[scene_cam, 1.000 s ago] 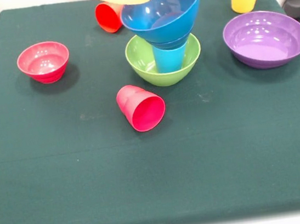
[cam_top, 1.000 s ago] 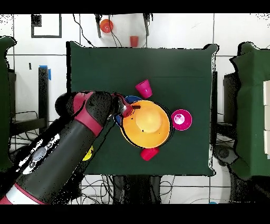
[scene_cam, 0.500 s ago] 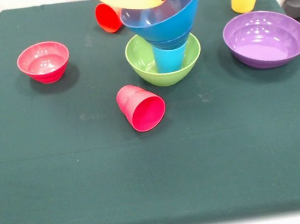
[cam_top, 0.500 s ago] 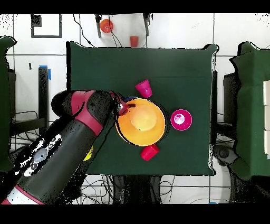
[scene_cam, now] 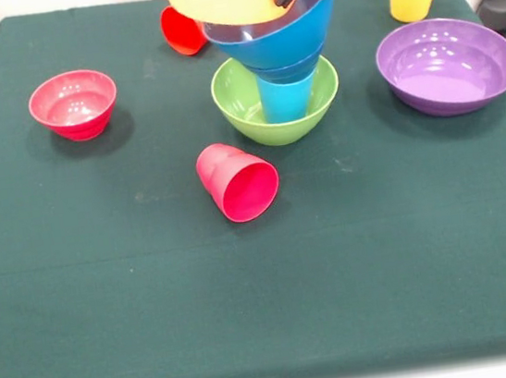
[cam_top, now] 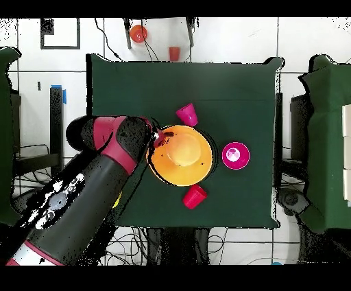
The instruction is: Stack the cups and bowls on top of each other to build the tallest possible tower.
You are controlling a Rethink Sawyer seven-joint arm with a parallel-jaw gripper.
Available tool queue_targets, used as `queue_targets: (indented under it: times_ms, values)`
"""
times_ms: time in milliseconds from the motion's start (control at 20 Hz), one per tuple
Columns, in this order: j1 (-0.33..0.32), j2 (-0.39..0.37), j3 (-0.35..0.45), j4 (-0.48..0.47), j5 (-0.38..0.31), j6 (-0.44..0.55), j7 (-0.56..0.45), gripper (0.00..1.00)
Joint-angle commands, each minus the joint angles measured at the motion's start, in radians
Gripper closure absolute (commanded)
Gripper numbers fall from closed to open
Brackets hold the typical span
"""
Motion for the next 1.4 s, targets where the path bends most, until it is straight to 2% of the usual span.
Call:
queue_targets:
  times_ms: [50, 1400]
  values:
    - [-0.035, -0.019, 0.188, 0.078, 0.013, -0.057, 0.108, 1.00]
    - [-0.069, -0.065, 0.252, 0.108, 0.020, -0.091, 0.125, 1.00]
